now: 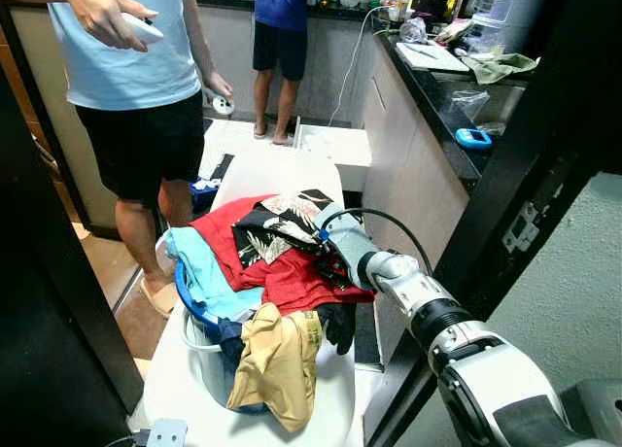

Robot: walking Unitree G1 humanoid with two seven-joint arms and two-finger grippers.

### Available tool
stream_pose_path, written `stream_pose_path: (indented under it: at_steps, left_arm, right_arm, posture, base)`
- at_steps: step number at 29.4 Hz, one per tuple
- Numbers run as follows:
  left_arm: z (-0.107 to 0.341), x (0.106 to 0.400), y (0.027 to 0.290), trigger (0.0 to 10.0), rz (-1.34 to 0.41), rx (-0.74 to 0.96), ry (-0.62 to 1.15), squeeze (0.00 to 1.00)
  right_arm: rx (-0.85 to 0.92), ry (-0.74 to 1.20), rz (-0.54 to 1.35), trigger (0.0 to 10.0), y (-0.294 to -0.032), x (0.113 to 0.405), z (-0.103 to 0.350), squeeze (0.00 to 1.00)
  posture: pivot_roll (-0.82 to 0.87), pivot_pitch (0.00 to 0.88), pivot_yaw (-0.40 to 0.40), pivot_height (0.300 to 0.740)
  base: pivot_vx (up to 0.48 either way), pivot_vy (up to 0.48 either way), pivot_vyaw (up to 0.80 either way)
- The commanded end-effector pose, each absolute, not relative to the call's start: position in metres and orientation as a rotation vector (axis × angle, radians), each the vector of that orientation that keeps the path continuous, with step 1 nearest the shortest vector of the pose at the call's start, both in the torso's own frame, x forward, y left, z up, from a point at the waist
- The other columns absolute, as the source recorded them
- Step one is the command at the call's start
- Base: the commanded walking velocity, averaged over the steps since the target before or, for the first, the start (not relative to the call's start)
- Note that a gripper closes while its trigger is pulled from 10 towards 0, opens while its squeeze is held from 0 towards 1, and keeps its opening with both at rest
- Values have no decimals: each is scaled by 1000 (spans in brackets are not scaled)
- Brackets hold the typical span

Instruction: Clothes washing

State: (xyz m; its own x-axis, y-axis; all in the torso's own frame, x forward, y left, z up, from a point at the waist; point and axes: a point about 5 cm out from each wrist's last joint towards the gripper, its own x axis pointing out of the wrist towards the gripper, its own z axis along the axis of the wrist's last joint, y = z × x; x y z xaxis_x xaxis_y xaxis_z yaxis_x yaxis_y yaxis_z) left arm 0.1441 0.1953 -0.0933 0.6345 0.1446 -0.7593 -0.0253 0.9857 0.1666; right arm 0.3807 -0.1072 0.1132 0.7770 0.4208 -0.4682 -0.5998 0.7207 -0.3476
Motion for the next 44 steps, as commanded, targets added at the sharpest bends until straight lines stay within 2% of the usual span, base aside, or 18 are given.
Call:
stream_pose_path:
  at_steps: [1,11,15,19,22,23,25,26,27,31,34,41,42,43,44]
  left_arm:
    - [-99,132,193,10000,80,145,930,0]
    - [-100,129,194,10000,82,143,938,0]
    - [-100,127,194,10000,81,143,945,0]
    - [-101,125,194,10000,79,142,955,0]
    - [-102,124,193,10000,77,141,960,0]
    - [-102,124,193,10000,77,141,960,0]
    - [-102,123,193,10000,75,140,964,0]
    - [-102,123,193,10000,75,140,964,0]
    - [-102,123,193,10000,74,140,966,0]
    - [-103,121,193,10000,70,140,975,0]
    - [-103,120,193,10000,69,140,978,0]
    - [-104,118,193,10000,65,139,991,0]
    - [-104,117,193,10000,64,138,995,0]
    - [-104,117,193,10000,64,138,995,0]
    - [-105,117,193,10000,65,137,999,0]
  right_arm:
    - [-481,423,555,0,-116,377,103,0]
    - [-374,426,570,0,-111,376,104,0]
    - [-265,412,604,0,-104,377,109,0]
    - [-76,374,761,0,-87,375,121,0]
    - [-28,353,950,0,-76,367,125,0]
    - [-28,353,950,0,-76,367,125,0]
    - [-25,319,1133,0,-69,355,128,0]
    - [-25,319,1133,0,-69,355,128,0]
    - [-26,302,1227,0,-67,347,128,0]
    - [-31,301,1370,0,-63,330,123,0]
    - [-31,311,1398,0,-62,326,121,0]
    - [-190,450,1366,0,-61,318,90,0]
    - [-227,491,1324,1529,-60,318,81,0]
    - [-227,491,1324,1529,-60,318,81,0]
    - [-220,506,1289,10000,-57,319,78,0]
  posture:
    - [189,0,-101,740]
    - [192,0,-97,740]
    - [193,0,-97,740]
    - [191,0,-95,740]
    - [190,0,-95,740]
    - [190,0,-95,740]
    - [187,0,-94,740]
    - [187,0,-94,740]
    - [187,0,-94,740]
    - [182,0,-92,740]
    - [182,0,-92,740]
    - [175,0,-90,740]
    - [175,0,-91,740]
    - [175,0,-91,740]
    - [176,0,-91,740]
  base:
    - [0,0,0]
    - [0,0,0]
    - [0,0,0]
    - [0,0,0]
    - [0,0,0]
    - [0,0,0]
    - [0,0,0]
    - [0,0,0]
    - [0,0,0]
    - [0,0,0]
    - [0,0,0]
    - [0,0,0]
    - [0,0,0]
    - [0,0,0]
    - [0,0,0]
